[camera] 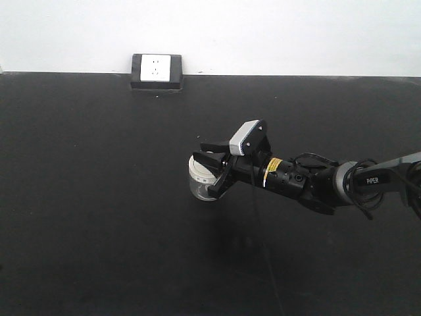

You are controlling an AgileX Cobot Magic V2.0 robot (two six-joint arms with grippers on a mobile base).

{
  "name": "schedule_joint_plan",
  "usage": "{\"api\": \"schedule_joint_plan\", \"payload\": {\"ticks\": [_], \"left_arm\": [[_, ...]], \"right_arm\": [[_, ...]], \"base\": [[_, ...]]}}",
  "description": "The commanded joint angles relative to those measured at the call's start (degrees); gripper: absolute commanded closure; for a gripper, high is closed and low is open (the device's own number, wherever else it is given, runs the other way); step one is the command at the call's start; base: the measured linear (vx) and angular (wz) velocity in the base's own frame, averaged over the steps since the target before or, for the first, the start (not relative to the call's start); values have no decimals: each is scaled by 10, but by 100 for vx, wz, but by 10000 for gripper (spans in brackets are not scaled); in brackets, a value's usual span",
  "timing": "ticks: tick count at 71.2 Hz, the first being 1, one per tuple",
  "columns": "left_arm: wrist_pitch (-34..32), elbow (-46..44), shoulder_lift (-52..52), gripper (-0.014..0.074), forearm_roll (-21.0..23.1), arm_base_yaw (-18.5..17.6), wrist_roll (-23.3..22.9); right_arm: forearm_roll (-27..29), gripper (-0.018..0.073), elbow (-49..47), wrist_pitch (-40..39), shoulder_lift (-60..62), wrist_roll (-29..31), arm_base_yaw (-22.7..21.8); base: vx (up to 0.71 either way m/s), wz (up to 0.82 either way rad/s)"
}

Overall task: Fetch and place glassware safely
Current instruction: 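Extend the right arm forward and lower the jar onto the countertop, then open the right gripper and withdraw it from the jar lid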

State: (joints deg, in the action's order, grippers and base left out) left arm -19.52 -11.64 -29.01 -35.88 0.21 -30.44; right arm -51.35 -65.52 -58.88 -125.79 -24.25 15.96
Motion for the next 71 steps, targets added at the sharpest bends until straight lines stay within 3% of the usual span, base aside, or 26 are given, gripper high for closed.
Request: {"api": "schedule_joint_plan", "payload": {"ticks": [1, 13, 28, 36, 58, 71], "left_arm": [[-33, -15, -2, 595, 11, 0, -6], [-33, -15, -2, 595, 11, 0, -6], [-33, -15, -2, 595, 11, 0, -6], [-33, -15, -2, 595, 11, 0, -6], [-33, -15, -2, 595, 11, 0, -6], [-33, -15, -2, 595, 11, 0, -6]], "right_arm": [[18, 513, -14, -41, 30, 5, -3], [18, 347, -14, -51, 30, 2, -3], [18, -31, -14, -52, 30, 3, -3], [18, -172, -14, -52, 30, 3, -3], [18, -130, -14, -46, 56, -4, -3], [14, -62, -12, -8, 106, -69, -3]], "base": [[0, 0], [0, 0], [0, 0], [0, 0], [0, 0], [0, 0]]}}
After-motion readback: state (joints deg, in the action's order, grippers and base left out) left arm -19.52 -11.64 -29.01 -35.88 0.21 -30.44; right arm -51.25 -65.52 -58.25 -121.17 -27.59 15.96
